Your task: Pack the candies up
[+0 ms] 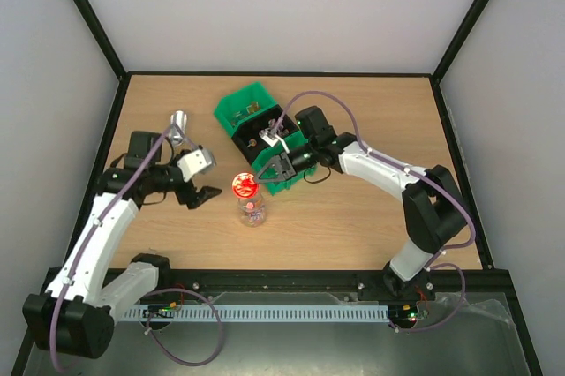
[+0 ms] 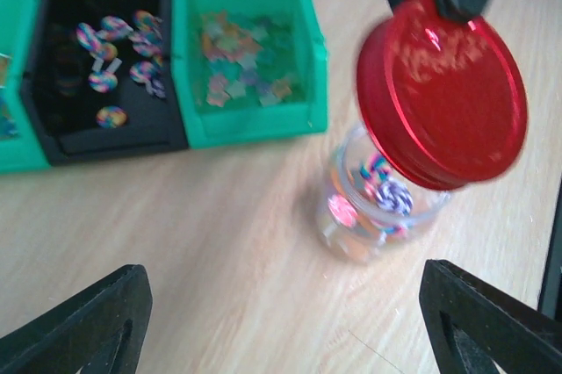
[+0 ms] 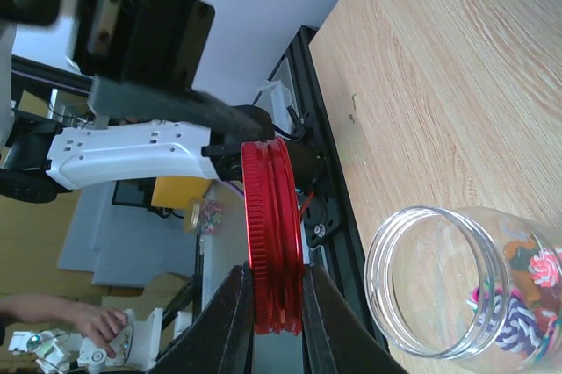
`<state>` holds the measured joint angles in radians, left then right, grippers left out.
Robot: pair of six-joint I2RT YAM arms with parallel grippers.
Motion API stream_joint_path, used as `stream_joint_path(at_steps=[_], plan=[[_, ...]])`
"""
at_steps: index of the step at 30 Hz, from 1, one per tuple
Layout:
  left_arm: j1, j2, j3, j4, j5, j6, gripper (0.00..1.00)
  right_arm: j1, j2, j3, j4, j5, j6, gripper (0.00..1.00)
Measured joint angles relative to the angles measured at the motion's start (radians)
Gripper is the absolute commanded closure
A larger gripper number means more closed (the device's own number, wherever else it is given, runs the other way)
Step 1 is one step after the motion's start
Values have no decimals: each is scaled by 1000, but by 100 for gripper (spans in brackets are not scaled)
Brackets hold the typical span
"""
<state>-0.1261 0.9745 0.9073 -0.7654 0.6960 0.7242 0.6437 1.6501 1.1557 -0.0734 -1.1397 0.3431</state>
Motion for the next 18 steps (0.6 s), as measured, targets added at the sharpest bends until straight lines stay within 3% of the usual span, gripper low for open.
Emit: stream_joint_path(at_steps=[11,18], plan=[[-230,-77,-175,34,-158,61,14,32,34,-27,4,23,3,94],[-285,-62,-213,116,-190,34,19,31,67,-28,3,23,2,94]])
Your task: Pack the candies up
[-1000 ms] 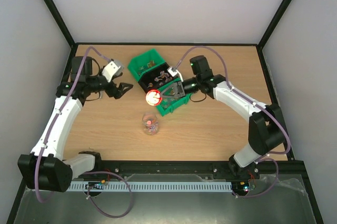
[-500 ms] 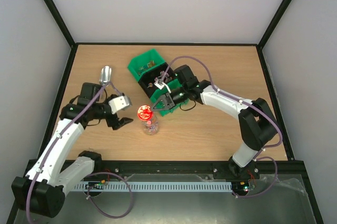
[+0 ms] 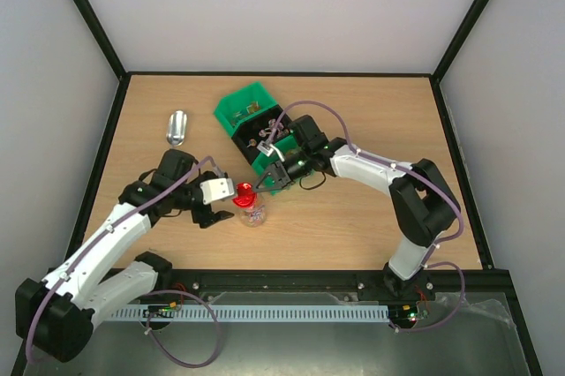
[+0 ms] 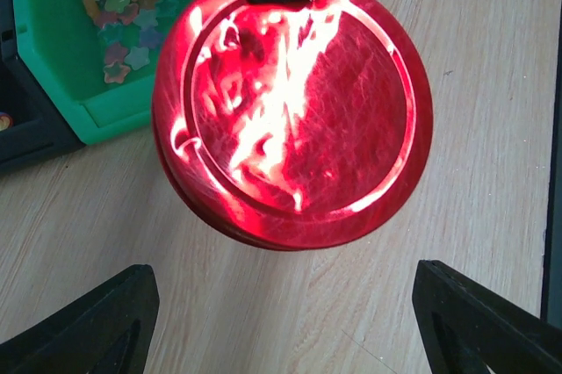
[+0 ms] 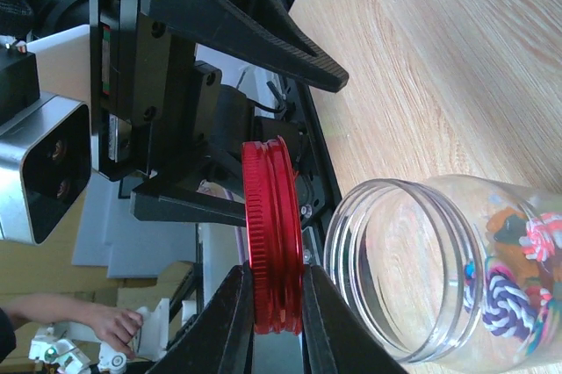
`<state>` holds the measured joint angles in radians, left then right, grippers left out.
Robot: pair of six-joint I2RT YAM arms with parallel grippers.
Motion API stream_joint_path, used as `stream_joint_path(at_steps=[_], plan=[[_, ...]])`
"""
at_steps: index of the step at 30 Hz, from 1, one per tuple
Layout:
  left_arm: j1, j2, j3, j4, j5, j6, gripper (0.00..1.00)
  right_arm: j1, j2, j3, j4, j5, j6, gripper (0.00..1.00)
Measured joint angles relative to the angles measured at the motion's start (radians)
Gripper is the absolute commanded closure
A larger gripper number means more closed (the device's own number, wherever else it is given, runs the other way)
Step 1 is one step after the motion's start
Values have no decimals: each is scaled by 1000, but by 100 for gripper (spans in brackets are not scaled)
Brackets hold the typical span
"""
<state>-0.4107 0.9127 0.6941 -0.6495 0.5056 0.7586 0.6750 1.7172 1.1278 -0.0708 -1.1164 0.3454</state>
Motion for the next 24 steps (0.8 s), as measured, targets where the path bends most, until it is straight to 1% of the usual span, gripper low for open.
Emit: stream_joint_path(at_steps=[7,14,18,24], plan=[[-19,34,-9,40,-10,-7,23,0,27,0,-8,3,-1,94],[-32,58,-12,81,-5,-21,33,-11,27,0,-16,13,-5,90],[-37,71,-22,99,-3,-28,36,-15,27,0,-27,24,-11,89],[-39,85,-23,124,2,-39,38,-19,27,5,-44,27,-31,85]])
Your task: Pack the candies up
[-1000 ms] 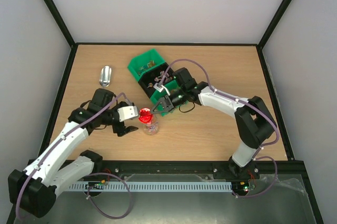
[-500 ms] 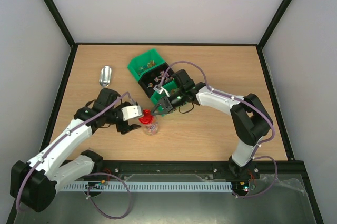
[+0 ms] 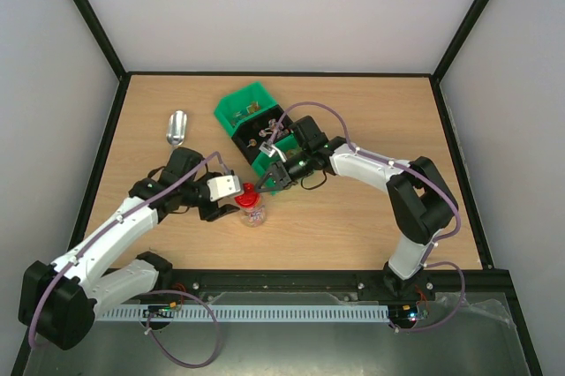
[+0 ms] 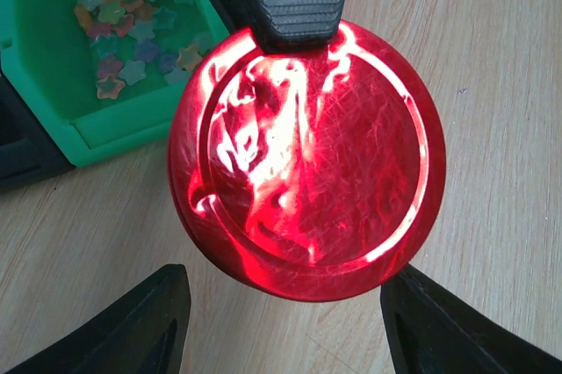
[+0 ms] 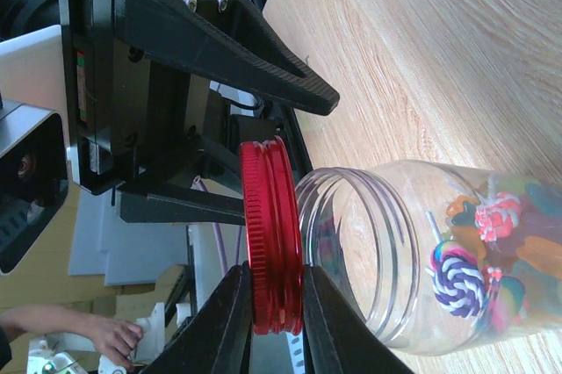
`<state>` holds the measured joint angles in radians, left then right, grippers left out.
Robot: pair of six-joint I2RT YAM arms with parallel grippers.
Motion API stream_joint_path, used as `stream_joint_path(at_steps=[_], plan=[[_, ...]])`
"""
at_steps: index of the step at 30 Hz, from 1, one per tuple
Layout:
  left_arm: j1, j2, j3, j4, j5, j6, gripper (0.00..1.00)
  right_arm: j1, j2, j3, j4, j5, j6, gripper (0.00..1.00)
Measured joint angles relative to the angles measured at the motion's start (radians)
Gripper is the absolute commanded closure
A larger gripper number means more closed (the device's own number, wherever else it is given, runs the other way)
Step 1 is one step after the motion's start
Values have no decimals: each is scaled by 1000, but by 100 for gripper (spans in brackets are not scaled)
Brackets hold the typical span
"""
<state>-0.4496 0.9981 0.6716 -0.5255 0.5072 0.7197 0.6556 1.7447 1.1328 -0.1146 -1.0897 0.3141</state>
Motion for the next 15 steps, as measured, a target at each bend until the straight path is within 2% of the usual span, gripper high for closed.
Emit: stream_joint_path(at_steps=[15], plan=[[-8,20,0,19,10,-6,40,-2,0,5,-46,36,-39,75]])
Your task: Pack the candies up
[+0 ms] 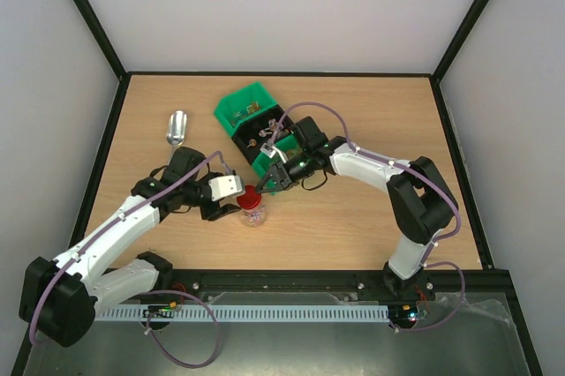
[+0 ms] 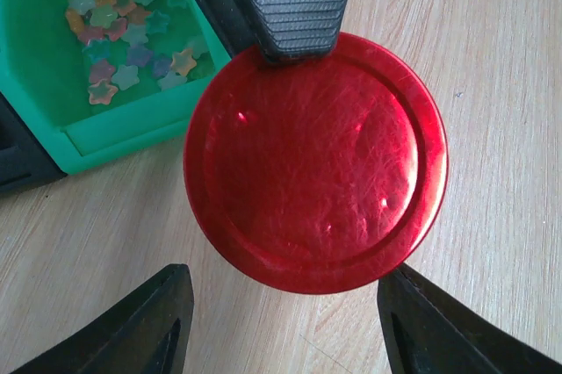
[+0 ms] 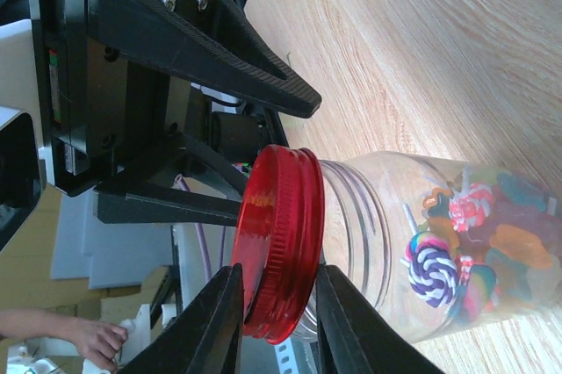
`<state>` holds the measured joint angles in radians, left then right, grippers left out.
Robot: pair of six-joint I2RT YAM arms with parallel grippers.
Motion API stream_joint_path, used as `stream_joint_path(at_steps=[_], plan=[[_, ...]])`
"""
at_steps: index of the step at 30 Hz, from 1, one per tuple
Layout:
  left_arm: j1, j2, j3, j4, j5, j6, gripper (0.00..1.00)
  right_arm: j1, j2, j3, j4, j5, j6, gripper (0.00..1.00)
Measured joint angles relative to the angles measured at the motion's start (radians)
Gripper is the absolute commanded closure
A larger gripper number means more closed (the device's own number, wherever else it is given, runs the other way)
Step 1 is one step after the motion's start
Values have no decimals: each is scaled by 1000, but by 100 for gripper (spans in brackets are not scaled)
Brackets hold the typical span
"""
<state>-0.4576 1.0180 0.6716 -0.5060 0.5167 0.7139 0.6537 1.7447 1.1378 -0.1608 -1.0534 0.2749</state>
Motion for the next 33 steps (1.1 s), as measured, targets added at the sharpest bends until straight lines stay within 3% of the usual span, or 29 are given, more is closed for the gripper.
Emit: stream_joint_path(at_steps=[14,21,28,33], plan=[[0,0,0,-1,1,5,39,-10,0,31,-39,19,-31,56],[0,0,0,-1,7,5,39,-24,0,43,-73,40,-63,55],[-2,0,0,-10,11,5,39,-31,-20,43,-109,110,-93,27],[-2,3,0,-13,11,5,39,0,-29,43,-109,168,-84,26]])
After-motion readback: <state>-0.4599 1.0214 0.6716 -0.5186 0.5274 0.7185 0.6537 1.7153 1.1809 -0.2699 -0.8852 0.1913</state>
